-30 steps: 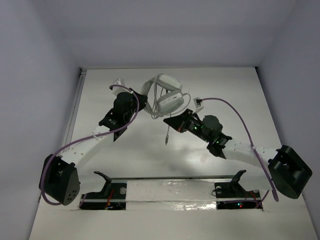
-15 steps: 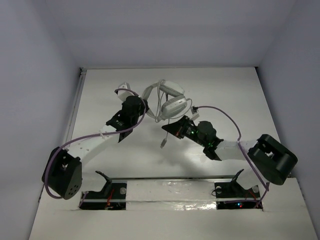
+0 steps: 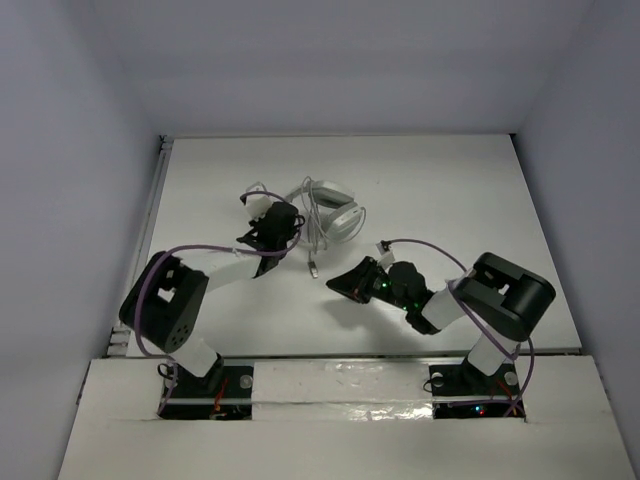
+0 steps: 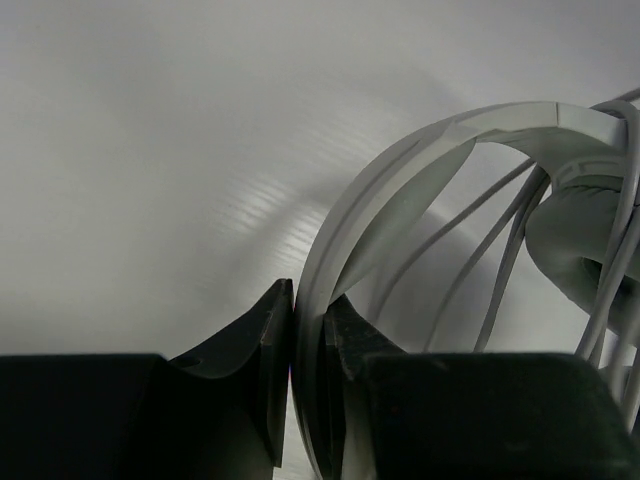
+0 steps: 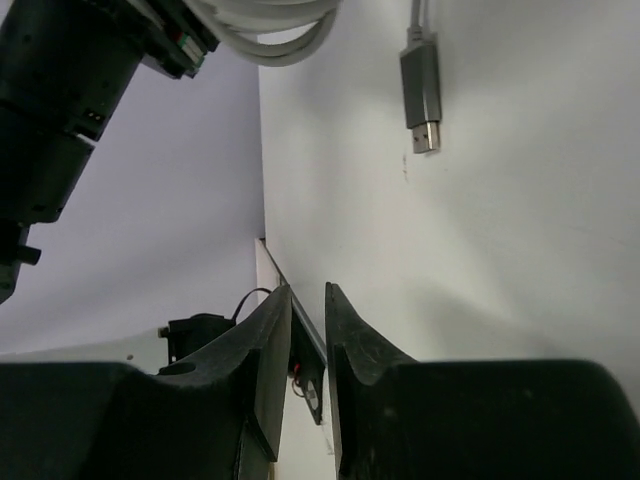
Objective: Wrap the headphones
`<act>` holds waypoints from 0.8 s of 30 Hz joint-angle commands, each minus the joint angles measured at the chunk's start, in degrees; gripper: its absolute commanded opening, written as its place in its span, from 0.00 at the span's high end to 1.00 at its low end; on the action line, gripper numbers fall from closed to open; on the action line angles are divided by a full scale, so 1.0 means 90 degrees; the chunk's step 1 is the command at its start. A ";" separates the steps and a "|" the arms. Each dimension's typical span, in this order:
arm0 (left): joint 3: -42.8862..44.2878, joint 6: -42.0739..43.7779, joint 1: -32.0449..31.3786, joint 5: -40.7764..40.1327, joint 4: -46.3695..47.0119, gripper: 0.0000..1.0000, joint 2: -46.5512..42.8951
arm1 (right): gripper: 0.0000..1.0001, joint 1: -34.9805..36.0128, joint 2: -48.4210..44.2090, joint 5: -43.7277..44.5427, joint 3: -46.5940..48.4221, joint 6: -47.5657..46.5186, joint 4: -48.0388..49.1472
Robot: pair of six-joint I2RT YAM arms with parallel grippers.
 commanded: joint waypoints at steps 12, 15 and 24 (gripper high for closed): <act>0.0892 0.0181 -0.0013 0.0098 0.0750 1.00 0.1266 | 0.68 0.0050 -0.2159 0.0922 -0.0201 -0.1071 -0.1804; 0.1096 0.0298 -0.0013 0.0147 0.0731 1.00 0.1501 | 0.62 0.0050 -0.3272 0.1420 0.0141 -0.1696 -0.3350; 0.1586 0.0982 0.0250 0.0371 0.0525 0.33 0.1288 | 0.12 0.0050 -0.5547 0.2905 0.1235 -0.3045 -0.6671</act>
